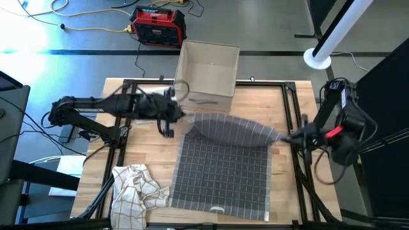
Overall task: Fold towel
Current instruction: Fold the gray towel
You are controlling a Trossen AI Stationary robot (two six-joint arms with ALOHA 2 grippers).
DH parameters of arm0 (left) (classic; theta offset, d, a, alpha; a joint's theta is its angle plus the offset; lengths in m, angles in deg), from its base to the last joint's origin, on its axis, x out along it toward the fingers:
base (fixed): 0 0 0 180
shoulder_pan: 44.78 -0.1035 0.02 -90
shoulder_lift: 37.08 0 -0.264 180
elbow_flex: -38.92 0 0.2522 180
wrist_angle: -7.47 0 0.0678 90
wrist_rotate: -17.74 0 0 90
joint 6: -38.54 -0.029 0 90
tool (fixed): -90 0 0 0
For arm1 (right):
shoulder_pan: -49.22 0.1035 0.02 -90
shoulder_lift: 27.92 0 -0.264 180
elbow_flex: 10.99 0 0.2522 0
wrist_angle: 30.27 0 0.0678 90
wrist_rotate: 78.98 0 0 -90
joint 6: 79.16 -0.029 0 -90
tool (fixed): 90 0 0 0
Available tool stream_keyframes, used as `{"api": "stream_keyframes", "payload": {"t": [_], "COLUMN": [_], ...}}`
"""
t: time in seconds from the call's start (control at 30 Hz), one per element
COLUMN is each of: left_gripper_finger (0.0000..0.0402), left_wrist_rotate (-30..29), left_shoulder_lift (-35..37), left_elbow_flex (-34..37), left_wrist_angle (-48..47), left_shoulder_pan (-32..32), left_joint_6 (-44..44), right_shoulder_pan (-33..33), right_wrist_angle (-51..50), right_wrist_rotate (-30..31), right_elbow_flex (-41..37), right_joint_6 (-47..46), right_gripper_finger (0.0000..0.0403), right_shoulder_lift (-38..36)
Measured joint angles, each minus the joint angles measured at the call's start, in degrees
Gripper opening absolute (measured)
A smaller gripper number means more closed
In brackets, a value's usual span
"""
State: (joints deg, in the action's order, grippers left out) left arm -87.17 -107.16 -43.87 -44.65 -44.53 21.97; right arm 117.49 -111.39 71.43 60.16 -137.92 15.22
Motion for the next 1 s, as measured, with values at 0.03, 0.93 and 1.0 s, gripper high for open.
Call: {"api": "stream_keyframes", "payload": {"t": [0.03,0.93,1.0], "left_gripper_finger": [0.0000,0.0000,0.0000], "left_wrist_rotate": [0.31,19.00,20.02], "left_shoulder_lift": [0.02,-5.58,-7.16], "left_elbow_flex": [1.30,16.92,16.89], "left_wrist_angle": [-0.19,22.81,23.50], "left_shoulder_pan": [0.85,23.09,23.10], "left_joint_6": [1.88,39.09,40.35], "right_shoulder_pan": [0.00,-1.66,-1.79], "right_wrist_angle": [2.34,46.02,41.72], "right_wrist_rotate": [-1.40,-18.93,-18.89], "right_elbow_flex": [-1.91,-19.46,-17.82], "right_joint_6": [-1.62,-9.37,-8.91], "right_gripper_finger": [0.0000,0.0000,0.0000], "right_shoulder_lift": [0.55,21.89,21.10]}}
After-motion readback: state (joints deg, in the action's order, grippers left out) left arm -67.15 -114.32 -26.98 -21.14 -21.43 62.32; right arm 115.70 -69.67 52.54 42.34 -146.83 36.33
